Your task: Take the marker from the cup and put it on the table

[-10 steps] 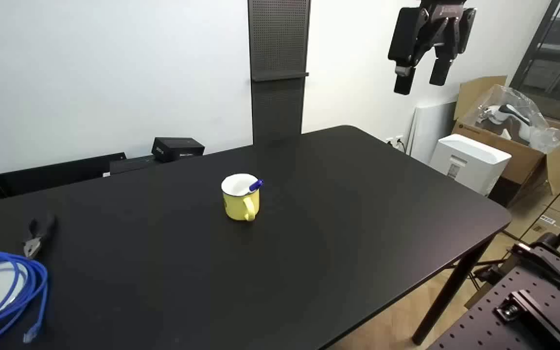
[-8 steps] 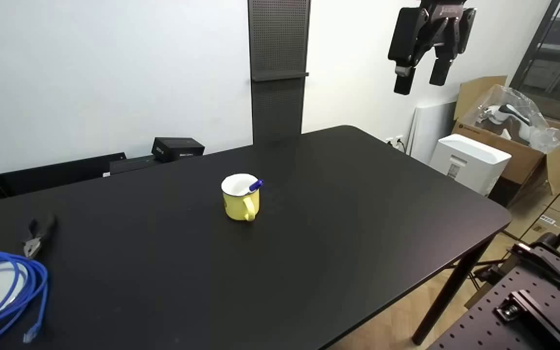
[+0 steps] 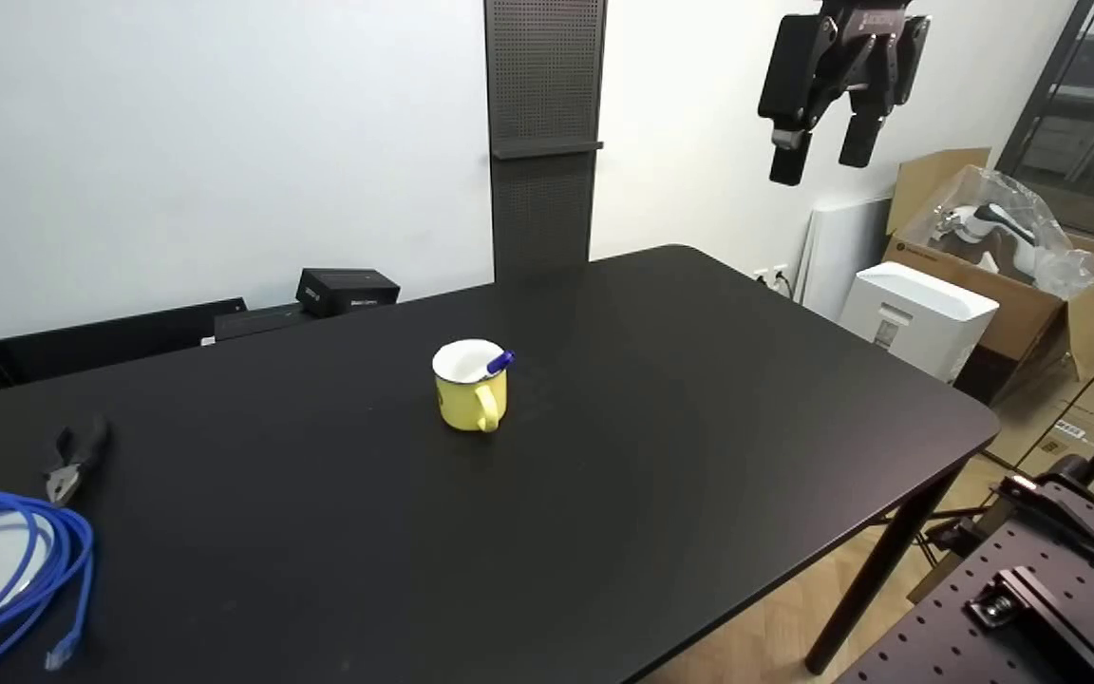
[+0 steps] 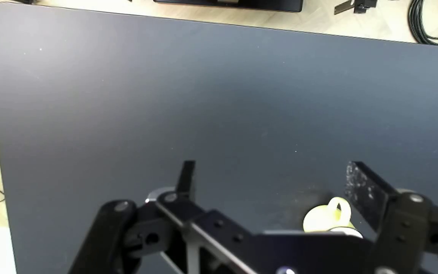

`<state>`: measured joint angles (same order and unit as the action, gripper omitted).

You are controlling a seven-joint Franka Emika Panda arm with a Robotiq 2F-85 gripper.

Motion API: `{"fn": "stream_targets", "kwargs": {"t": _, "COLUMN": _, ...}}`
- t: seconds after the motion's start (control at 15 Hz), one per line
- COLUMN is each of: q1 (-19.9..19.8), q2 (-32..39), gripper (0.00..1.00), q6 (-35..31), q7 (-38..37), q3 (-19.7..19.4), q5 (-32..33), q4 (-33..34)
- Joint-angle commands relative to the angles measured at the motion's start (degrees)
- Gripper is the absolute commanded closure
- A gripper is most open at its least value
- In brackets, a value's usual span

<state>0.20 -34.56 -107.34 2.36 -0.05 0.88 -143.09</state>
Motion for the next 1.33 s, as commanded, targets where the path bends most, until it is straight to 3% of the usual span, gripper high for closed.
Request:
{"fn": "stream_targets", "kwargs": {"t": 0.0, "q1": 0.1, "q2": 0.0, "gripper": 0.0, "q6": 0.1, "q7": -0.1, "q3": -0.1, "q5": 0.1, "q4": 0.1}}
{"fn": "stream_targets", "kwargs": {"t": 0.6, "q1": -0.2, "q2": 3.3, "gripper": 0.0, "q6": -3.0, "q7": -0.4, "q3": 0.5, "q5": 1.6, "q4": 1.6}}
{"fn": "stream_targets", "kwargs": {"t": 1.07, "q1": 1.0, "q2": 19.9, "gripper": 0.0, "q6": -17.2, "q7": -0.8, "q3": 3.7, "q5": 6.0, "q4": 8.4}}
{"fn": "stream_targets", "kwargs": {"t": 1.27, "q1": 1.6, "q2": 28.8, "gripper": 0.0, "q6": -19.8, "q7": -1.4, "q3": 5.3, "q5": 8.4, "q4": 13.7}}
